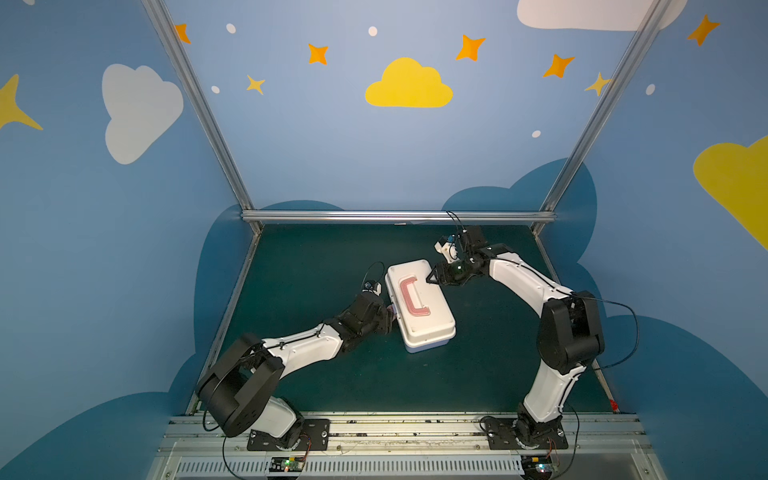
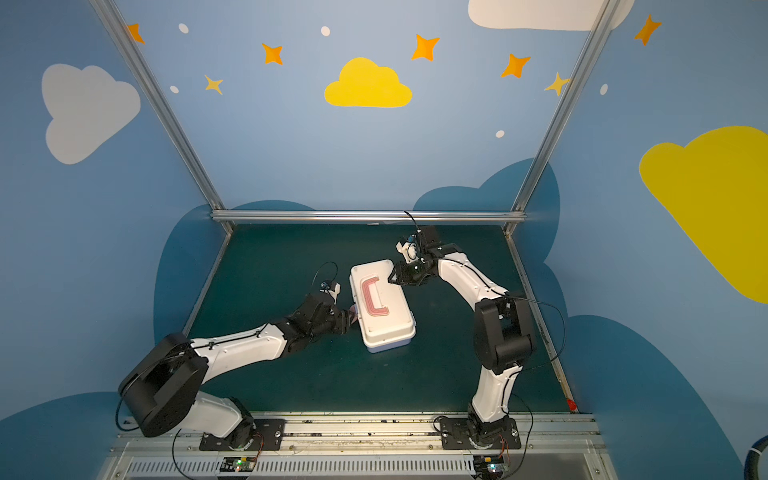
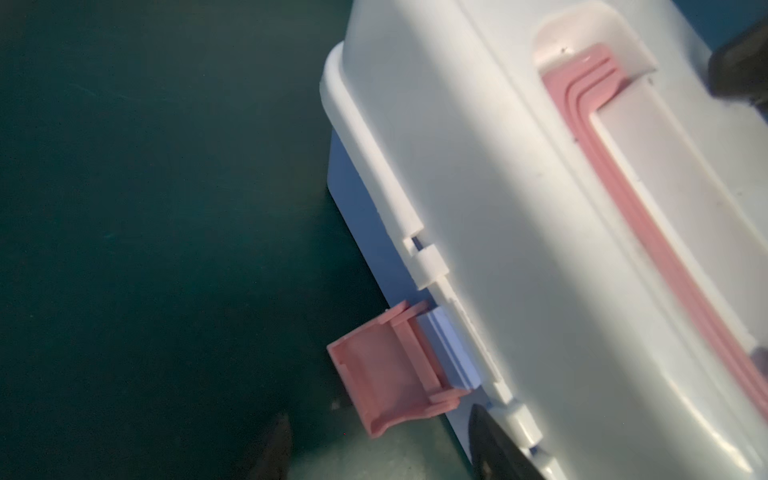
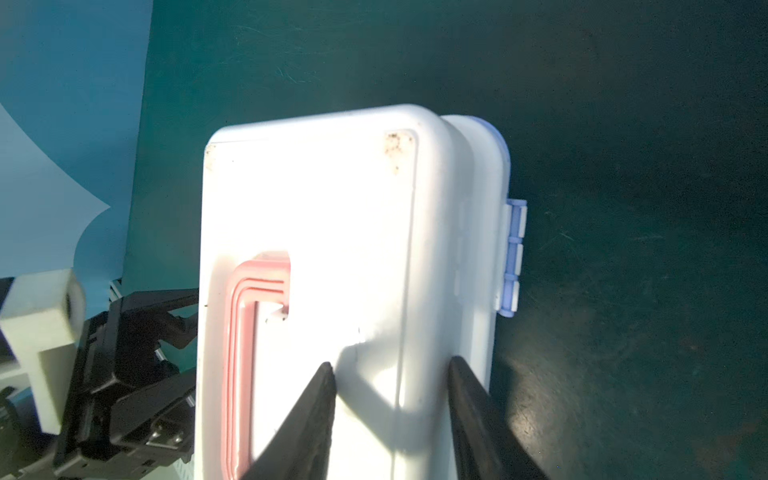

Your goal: Pack the tool kit

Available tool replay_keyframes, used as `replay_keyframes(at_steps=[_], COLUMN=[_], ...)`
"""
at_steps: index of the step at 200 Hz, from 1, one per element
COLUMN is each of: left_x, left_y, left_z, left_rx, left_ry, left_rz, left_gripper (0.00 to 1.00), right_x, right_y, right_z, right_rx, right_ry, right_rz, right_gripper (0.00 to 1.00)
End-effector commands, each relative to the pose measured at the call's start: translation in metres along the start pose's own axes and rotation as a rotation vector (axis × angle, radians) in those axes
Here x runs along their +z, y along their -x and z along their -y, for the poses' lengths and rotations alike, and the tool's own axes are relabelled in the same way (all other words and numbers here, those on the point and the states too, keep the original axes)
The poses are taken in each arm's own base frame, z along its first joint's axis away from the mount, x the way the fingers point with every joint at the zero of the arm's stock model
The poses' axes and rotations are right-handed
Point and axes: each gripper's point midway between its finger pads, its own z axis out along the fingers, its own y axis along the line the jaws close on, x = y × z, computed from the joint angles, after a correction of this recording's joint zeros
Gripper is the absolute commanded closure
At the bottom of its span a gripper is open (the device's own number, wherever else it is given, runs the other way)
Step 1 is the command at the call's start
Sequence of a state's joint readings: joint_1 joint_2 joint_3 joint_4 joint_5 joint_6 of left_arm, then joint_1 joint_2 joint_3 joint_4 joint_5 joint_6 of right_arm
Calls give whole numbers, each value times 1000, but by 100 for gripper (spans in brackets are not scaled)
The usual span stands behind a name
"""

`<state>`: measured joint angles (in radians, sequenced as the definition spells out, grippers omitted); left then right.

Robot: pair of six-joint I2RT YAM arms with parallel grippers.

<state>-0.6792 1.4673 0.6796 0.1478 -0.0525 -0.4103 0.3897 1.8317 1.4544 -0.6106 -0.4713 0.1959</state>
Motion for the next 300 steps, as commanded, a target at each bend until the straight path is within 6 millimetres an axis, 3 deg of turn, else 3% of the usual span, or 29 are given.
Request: replay_keyframes(at_steps=[1, 33, 51, 76, 93, 123, 161, 193, 225, 300], left_x=[-4, 2, 1, -1, -1, 13, 35, 42, 37, 8], left_y=[5, -5, -16, -35, -46, -56, -54, -44, -25, -8], left_z=[9, 9, -12, -25, -26, -11, -2, -22, -41, -41], left_rx=[-101, -47, 14, 111, 166, 237, 274, 256, 235, 192], left_ry=[-92, -116, -16, 32, 46, 5, 43, 168, 295, 299], left_rz=[16, -45, -75, -120, -127, -113, -74, -15, 63, 118], left_gripper=[39, 45, 36, 22, 7, 3, 0, 0, 0, 1], right_x=[4, 3, 3, 4, 5, 5, 5, 4, 5, 5], right_y=[-28, -32, -34, -34, -33, -33, -33, -35, -36, -38], right_z=[-23, -24, -23, -23, -22, -23, -23, -24, -23, -25], right_rx=[12, 10, 10, 10, 10, 10, 10, 11, 12, 14], right_ry=[75, 76, 73, 73, 71, 72, 72, 70, 70, 71], right_rz=[-86, -92, -93, -96, -96, -98, -101, -103, -105, -114], right_gripper=[56, 56, 56, 56, 57, 57, 56, 57, 57, 56])
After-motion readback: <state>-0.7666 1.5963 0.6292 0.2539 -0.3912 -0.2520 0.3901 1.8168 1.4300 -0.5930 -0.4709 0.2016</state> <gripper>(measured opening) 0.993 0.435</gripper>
